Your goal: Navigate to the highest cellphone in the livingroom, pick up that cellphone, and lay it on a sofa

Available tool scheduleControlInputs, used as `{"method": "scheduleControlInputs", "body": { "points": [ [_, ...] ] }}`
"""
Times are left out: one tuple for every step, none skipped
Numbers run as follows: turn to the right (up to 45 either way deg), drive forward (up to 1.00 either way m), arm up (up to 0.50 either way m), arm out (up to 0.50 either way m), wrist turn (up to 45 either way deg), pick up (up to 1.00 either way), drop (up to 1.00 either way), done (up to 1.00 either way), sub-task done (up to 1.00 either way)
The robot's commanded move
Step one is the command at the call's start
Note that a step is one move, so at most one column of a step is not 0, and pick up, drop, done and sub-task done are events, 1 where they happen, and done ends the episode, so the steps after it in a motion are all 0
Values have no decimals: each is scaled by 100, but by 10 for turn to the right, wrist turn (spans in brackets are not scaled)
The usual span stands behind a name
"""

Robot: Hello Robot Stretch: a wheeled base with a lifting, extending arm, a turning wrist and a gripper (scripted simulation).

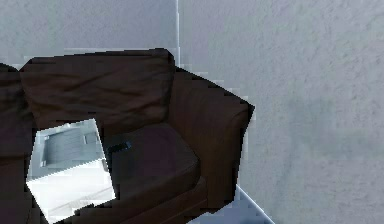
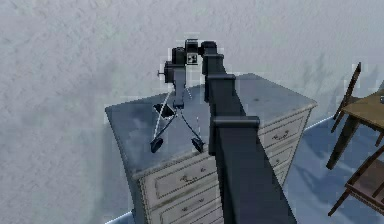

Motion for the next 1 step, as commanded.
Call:
{"method": "scheduleControlInputs", "body": {
  "points": [
    [0,0,0,0,450,0,0,0,0]
  ]
}}
